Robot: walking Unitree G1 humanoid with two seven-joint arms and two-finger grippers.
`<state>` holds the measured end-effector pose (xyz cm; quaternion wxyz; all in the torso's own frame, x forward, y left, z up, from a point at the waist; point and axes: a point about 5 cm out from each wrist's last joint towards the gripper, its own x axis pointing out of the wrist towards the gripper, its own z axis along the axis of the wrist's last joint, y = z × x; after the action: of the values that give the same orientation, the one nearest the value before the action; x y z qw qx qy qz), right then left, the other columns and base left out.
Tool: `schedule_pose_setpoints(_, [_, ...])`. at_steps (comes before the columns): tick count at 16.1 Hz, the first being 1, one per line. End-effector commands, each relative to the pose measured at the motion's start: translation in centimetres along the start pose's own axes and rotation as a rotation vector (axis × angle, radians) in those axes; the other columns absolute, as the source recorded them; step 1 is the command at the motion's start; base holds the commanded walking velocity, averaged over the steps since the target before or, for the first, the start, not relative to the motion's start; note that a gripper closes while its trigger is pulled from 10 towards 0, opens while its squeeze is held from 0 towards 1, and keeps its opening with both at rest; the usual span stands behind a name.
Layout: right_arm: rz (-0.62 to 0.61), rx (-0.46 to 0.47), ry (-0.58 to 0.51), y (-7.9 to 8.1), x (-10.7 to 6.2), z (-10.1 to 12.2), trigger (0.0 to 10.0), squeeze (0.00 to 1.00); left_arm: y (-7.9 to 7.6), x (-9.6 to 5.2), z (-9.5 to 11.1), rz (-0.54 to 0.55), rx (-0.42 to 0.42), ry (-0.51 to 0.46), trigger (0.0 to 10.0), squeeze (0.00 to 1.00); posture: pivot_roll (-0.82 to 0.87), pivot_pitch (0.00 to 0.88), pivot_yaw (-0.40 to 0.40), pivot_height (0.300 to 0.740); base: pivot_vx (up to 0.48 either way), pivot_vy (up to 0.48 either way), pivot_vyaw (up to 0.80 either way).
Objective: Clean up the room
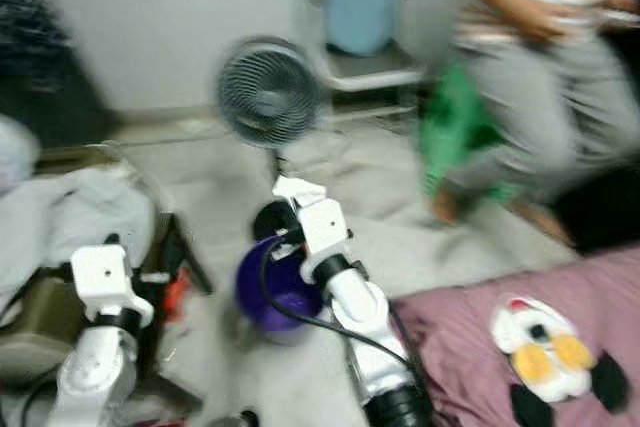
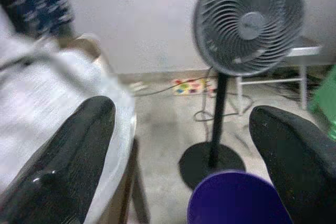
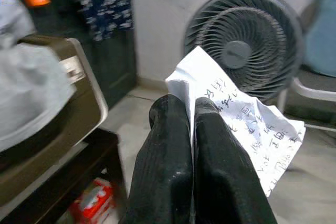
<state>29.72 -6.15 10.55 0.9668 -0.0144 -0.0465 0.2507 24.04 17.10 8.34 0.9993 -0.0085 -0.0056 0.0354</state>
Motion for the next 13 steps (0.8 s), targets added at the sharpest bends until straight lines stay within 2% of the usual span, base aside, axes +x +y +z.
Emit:
schedule_pose_setpoints(1, [-0.006, 0.004, -0.013, -0.01, 0.09, 0.37, 10.0, 0.0, 0.12, -0.01, -0.08, -0.01, 0.007, 0.012, 10.0, 0.0, 0.1, 0.131, -0.015, 0.74, 0.0, 0.0, 0.77])
schedule_pose_setpoints(2, [-0.015, 0.035, -0.023, -0.04, 0.09, 0.48, 10.0, 0.0, 0.22, 0.22, 0.0, -0.005, 0.005, 0.01, 10.0, 0.0, 0.1, 0.132, -0.014, 0.74, 0.0, 0.0, 0.0])
schedule_pose_setpoints(5, [-0.021, 0.022, -0.025, -0.28, 0.09, 0.57, 10.0, 0.0, 0.58, 0.62, 0.26, 0.013, 0.006, -0.001, 10.0, 0.0, 0.09, 0.124, -0.012, 0.74, 0.0, 0.0, 0.0])
schedule_pose_setpoints(12, [-0.014, 0.006, -0.025, -0.12, 0.18, 0.54, 10.0, 0.0, 0.03, 0.68, 0.7, -0.045, -0.019, -0.022, 10.0, 0.0, 0.1, 0.114, -0.013, 0.74, 0.0, 0.0, 0.0])
schedule_pose_setpoints(13, [-0.009, 0.0, -0.026, -0.07, 0.19, 0.56, 10.0, 0.0, 0.03, 0.64, 0.69, -0.045, -0.019, -0.023, 10.0, 0.0, 0.1, 0.114, -0.013, 0.74, 0.3, 0.0, 0.0])
